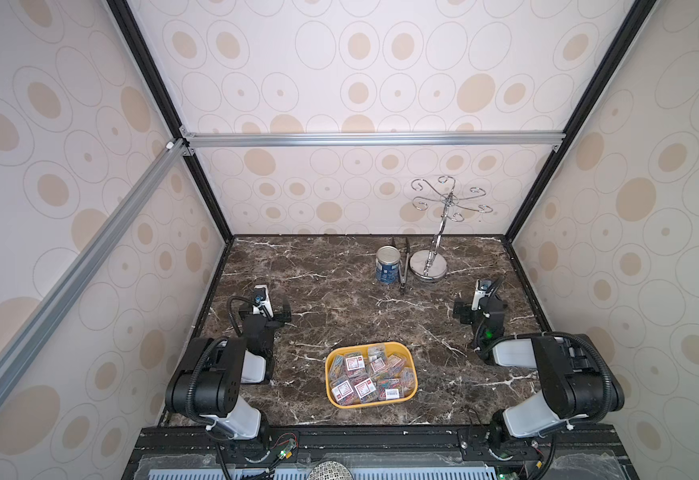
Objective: Take the paper clips out of the storage box
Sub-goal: Pick up the boxed paper clips from the storage box.
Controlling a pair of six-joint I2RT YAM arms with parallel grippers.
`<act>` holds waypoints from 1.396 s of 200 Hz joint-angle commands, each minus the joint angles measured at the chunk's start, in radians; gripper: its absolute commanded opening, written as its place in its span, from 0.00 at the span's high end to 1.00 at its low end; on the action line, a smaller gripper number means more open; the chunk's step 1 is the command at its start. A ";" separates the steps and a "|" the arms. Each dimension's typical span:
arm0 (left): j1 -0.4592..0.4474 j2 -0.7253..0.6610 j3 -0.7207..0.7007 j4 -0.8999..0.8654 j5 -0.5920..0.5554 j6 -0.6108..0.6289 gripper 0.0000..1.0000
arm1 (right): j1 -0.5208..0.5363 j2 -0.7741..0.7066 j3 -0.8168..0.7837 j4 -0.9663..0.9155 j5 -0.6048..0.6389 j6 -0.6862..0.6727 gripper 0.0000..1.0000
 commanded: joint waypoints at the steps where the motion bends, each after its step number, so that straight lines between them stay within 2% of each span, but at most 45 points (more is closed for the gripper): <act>1: -0.006 -0.001 0.003 0.010 -0.001 0.026 0.00 | 0.003 -0.007 -0.005 0.011 0.000 0.002 0.00; 172: -0.005 -0.001 0.002 0.010 -0.001 0.025 0.00 | 0.007 -0.009 -0.011 0.018 -0.003 -0.007 0.01; 203: -0.007 -0.002 -0.001 0.015 0.001 0.028 0.00 | 0.034 -0.015 -0.022 0.053 0.034 -0.031 0.00; 223: -0.012 -0.012 -0.030 0.060 0.023 0.041 0.00 | 0.039 -0.066 -0.041 0.041 0.077 -0.019 0.00; 232: -0.012 -0.030 -0.051 0.091 0.067 0.061 0.00 | 0.041 -0.101 -0.051 0.020 0.094 -0.010 0.00; 252: -0.012 -0.167 -0.104 0.060 0.187 0.099 0.00 | 0.065 -0.199 -0.065 -0.038 0.164 -0.003 0.01; 266: -0.013 -0.251 -0.103 -0.005 0.144 0.079 0.00 | 0.089 -0.287 -0.026 -0.164 0.206 0.014 0.01; 279: -0.013 -0.320 -0.059 -0.130 0.091 0.044 0.00 | 0.088 -0.387 0.022 -0.317 0.187 0.084 0.01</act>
